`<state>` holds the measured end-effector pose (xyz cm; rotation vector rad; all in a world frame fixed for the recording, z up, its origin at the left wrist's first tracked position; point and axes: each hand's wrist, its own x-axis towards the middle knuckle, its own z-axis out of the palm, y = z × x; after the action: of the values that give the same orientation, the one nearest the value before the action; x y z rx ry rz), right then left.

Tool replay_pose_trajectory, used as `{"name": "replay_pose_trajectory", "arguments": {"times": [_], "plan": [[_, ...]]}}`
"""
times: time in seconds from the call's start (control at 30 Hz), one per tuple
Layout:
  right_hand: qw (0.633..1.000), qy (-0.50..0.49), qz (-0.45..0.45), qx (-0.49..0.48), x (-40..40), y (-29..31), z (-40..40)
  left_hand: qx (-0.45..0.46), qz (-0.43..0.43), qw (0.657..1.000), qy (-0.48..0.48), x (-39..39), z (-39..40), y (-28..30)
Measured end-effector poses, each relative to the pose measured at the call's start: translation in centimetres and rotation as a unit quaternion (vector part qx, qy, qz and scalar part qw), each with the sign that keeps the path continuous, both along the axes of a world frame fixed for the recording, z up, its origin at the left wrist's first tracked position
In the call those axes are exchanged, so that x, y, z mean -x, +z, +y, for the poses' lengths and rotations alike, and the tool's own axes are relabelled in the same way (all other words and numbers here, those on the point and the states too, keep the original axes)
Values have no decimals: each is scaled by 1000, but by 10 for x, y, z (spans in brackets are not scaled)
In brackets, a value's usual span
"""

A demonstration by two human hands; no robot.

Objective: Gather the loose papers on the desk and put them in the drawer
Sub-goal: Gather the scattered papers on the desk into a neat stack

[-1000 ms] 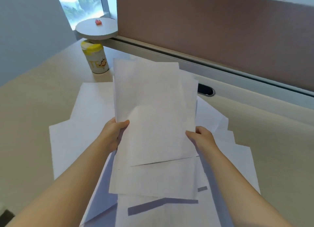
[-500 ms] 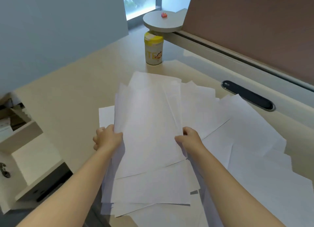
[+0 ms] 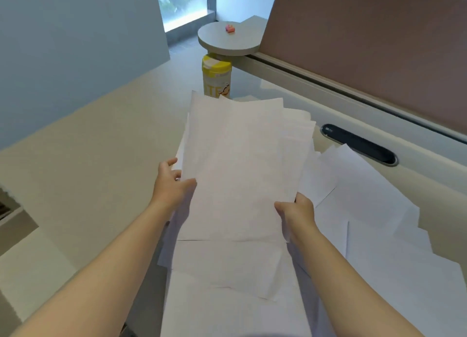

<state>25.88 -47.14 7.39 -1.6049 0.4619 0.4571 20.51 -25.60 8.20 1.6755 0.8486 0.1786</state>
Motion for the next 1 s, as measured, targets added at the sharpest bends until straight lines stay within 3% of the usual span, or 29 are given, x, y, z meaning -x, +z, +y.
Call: {"name": "replay_pose_trajectory", "arguments": {"times": [0.1, 0.2, 0.27, 0.33, 0.5, 0.63, 0.77, 0.87, 1.0], "plan": [[998, -60, -8, 25, -4, -3, -7, 3, 41, 997, -67, -27, 2, -7], [985, -136, -10, 109, -8, -11, -16, -155, 166, 964, -136, -48, 7, -19], [966, -155, 2, 209, -9, -12, -20, -221, 242, 937, -122, -55, 12, -21], [953, -169, 27, 249, -10, -11, -21, -232, 255, 934, -95, -60, 19, -21], [966, -161, 25, 202, -12, -11, -16, -140, 166, 973, -81, -79, 40, -22], [972, -163, 1, 170, -17, -10, -5, -165, 143, 969, -118, -85, 46, -23], [977, -106, 6, 186, -22, -5, 5, -153, 109, 971, -145, -91, 58, -28], [979, -54, -14, 194, -30, -5, 16, -92, 107, 977, -160, -95, 68, -29], [975, 8, -21, 220, -42, -9, 41, 65, 92, 982, -155, -93, 60, -17]]}}
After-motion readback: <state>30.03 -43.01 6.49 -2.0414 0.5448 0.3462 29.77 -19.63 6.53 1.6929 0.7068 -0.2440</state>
